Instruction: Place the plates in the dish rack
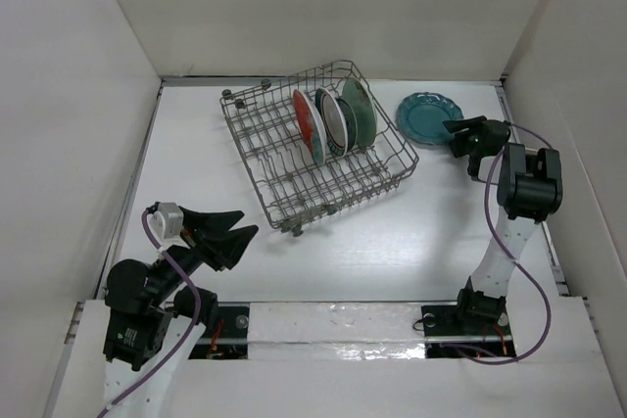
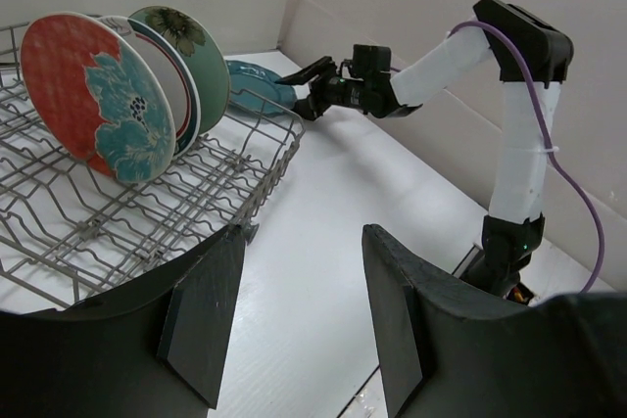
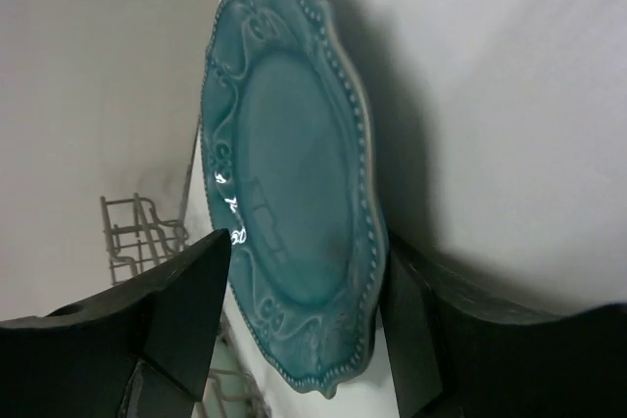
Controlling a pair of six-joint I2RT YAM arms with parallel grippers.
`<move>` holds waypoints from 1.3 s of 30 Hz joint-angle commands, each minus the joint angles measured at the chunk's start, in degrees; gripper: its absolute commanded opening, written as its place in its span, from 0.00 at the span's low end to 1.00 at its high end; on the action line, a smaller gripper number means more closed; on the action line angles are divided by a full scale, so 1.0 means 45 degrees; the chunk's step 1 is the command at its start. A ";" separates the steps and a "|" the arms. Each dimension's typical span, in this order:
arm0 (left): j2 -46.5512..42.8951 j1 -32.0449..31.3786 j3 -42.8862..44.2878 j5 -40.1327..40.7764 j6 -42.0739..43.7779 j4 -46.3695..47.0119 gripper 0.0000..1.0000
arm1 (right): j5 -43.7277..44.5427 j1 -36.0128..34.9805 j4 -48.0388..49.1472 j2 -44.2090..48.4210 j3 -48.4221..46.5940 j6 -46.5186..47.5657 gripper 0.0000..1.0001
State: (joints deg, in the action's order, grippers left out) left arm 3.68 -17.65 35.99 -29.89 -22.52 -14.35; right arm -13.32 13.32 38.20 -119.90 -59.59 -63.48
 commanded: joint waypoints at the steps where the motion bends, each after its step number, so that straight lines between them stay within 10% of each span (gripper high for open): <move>1: 0.0236 -0.0101 -0.0146 -0.0096 0.0200 0.0767 0.48 | -0.0828 -0.0167 0.0458 -0.1145 -0.0837 -0.1086 0.59; 5: 0.0236 -0.0101 -0.0146 -0.0096 0.0201 0.0747 0.48 | -0.0851 -0.0051 0.1564 -0.1250 -0.0451 -0.1790 0.00; 15: 0.0022 -0.0101 -0.0146 -0.0096 0.0201 0.0767 0.48 | 0.1942 -0.0262 0.1984 0.5749 0.2187 -0.0545 0.00; 23: -0.0525 -0.0101 -0.0165 -0.0096 0.0142 0.0708 0.48 | 0.5751 -0.4204 -0.1568 1.1388 -0.0010 0.5839 0.00; 32: -0.0760 -0.0101 -0.0165 -0.0096 0.0064 0.0630 0.48 | 0.8324 -1.1388 -0.7130 0.8348 -0.7271 1.2248 0.00; 39: -0.1306 -0.0101 -0.0165 -0.0096 0.0025 0.0611 0.48 | 1.1902 -1.4051 -1.0107 0.3504 -1.2685 1.5159 0.00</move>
State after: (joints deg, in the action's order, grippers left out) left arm 0.91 -17.65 35.94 -29.91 -22.37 -14.37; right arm 27.73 -48.03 -3.44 -100.62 -107.68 -4.29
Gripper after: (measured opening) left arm 0.483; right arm 0.112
